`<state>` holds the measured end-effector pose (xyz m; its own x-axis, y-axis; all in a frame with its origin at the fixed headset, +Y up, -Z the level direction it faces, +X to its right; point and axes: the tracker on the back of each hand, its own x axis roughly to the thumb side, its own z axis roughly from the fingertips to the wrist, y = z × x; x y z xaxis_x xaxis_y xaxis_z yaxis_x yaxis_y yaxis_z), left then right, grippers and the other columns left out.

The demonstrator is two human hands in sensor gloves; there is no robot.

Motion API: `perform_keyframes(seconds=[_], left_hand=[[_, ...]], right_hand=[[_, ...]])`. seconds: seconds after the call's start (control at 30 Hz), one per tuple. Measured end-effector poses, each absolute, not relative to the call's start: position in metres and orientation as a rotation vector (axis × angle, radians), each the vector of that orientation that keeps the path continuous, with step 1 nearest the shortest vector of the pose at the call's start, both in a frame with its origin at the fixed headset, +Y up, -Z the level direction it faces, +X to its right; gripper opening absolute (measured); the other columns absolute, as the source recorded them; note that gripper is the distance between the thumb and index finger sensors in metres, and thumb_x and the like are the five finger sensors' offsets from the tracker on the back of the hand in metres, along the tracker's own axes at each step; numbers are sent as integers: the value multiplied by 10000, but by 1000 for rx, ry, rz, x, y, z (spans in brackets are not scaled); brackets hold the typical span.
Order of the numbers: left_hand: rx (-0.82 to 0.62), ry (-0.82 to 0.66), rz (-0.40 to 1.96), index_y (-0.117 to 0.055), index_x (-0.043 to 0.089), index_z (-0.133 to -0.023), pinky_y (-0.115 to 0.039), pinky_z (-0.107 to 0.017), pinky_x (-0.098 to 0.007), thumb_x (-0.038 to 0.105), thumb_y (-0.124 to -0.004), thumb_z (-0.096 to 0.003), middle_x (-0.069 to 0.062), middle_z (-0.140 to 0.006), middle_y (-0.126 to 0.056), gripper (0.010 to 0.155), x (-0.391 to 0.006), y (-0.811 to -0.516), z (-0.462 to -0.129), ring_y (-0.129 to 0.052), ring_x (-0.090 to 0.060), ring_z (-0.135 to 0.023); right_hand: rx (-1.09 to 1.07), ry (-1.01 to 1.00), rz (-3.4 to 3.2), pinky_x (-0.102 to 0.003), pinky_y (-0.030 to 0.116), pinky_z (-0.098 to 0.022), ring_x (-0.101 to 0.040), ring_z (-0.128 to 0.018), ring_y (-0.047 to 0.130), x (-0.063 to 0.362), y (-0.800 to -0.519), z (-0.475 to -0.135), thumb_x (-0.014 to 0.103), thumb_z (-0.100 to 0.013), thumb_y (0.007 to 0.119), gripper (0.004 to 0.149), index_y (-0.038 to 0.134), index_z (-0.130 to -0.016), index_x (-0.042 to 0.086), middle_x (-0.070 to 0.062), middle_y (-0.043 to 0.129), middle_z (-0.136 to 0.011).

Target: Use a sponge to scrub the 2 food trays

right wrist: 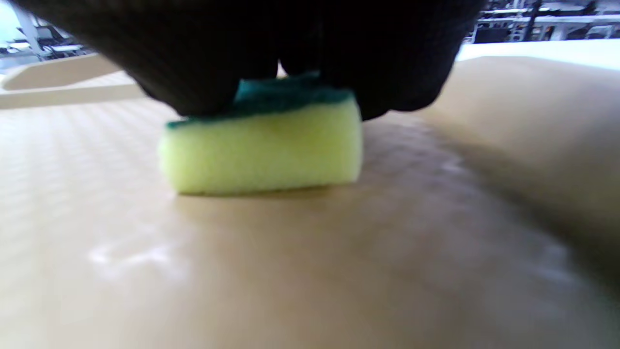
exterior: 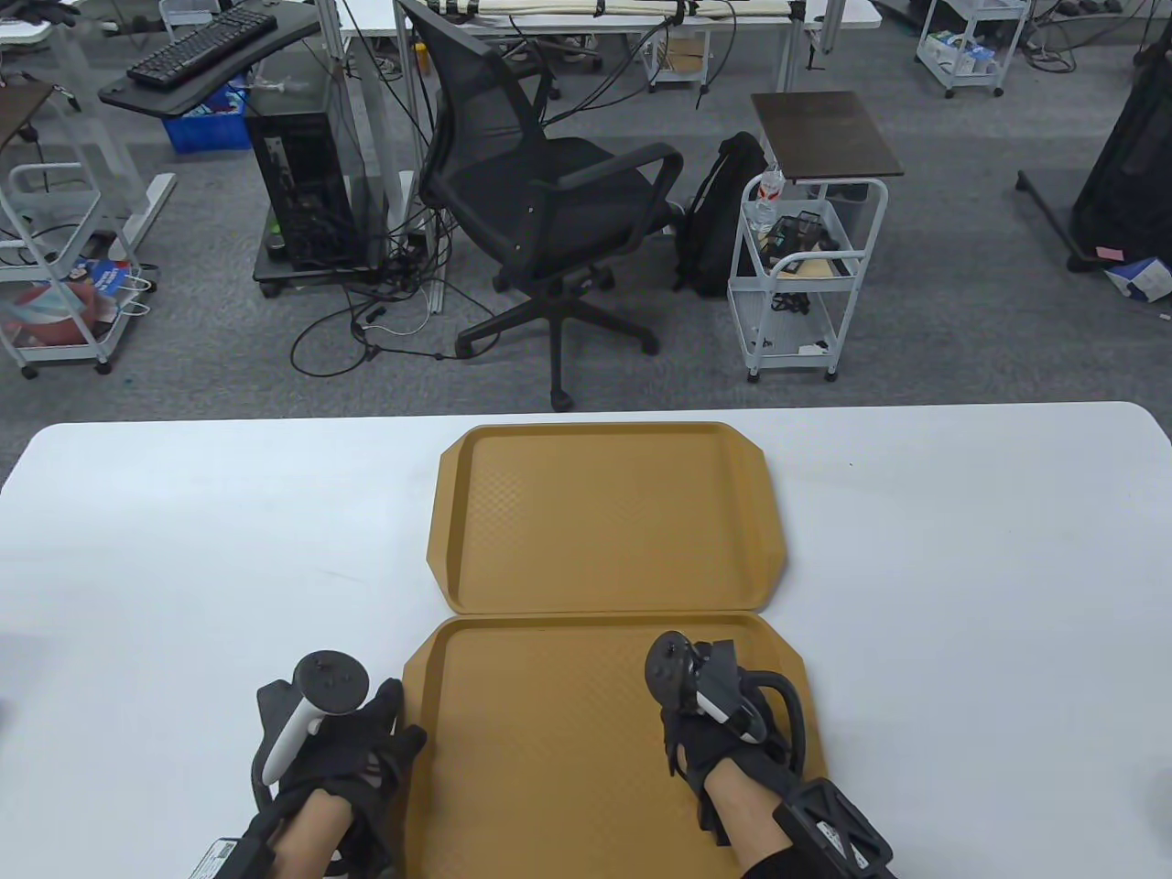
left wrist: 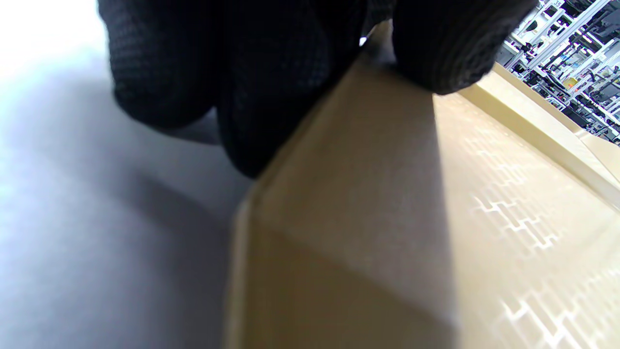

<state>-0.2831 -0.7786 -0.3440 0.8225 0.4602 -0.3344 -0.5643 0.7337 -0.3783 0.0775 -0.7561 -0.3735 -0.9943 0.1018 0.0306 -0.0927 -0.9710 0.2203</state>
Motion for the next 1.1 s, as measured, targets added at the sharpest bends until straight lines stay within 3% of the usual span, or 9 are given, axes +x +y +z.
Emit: perform_keyframes(seconds=[0.7, 1.1], left_hand=[[-488, 223, 573, -488, 297, -1101, -930, -353, -396, 473, -785, -453, -11, -657, -987, 734, -283, -779, -343, -1101, -195, -345], [-488, 223, 572, -487, 297, -1101, -930, -353, -396, 474, -784, -454, -11, -658, -986, 734, -283, -779, -343, -1101, -195, -344]], right_hand=[[375, 307, 2831, -472, 781, -601, -387, -783, 794, -67, -766, -372, 363, -465, 861, 632, 656, -1028, 162, -177, 555, -1097], [409, 352, 2791, -482, 748, -591, -364, -772, 755, -91, -771, -367, 421, -456, 860, 703, 591, -1055, 167, -169, 516, -1104]])
